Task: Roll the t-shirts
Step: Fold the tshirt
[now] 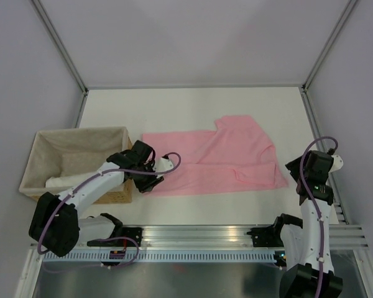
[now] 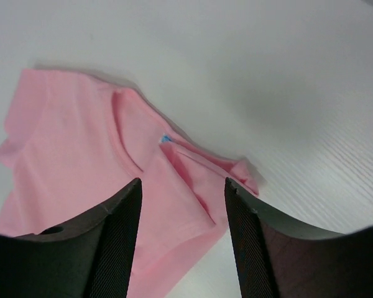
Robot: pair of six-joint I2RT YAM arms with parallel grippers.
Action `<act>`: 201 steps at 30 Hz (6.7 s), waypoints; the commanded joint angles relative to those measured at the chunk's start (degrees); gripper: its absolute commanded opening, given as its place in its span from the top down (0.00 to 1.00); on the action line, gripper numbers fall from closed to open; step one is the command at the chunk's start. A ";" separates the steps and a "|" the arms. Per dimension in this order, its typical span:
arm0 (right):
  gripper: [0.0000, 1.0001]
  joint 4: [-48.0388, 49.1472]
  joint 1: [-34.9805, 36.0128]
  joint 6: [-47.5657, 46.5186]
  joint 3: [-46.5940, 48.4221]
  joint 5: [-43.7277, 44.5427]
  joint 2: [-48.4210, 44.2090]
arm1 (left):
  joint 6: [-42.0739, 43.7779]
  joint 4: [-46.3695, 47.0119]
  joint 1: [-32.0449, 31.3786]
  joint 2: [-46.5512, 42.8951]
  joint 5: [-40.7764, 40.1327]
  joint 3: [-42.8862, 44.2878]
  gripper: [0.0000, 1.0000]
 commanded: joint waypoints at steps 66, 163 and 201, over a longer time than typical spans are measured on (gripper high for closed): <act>1.00 20.97 21.55 -26.65 39.22 -8.72 58.15 | -12.13 21.58 18.07 33.25 -3.77 34.57 0.98; 0.95 14.10 20.24 -15.93 11.53 2.63 36.95 | 13.44 2.17 16.05 22.88 8.01 22.00 0.94; 1.00 26.14 44.84 -13.73 23.13 -5.38 64.91 | 3.34 9.18 13.94 31.58 -1.48 22.00 0.71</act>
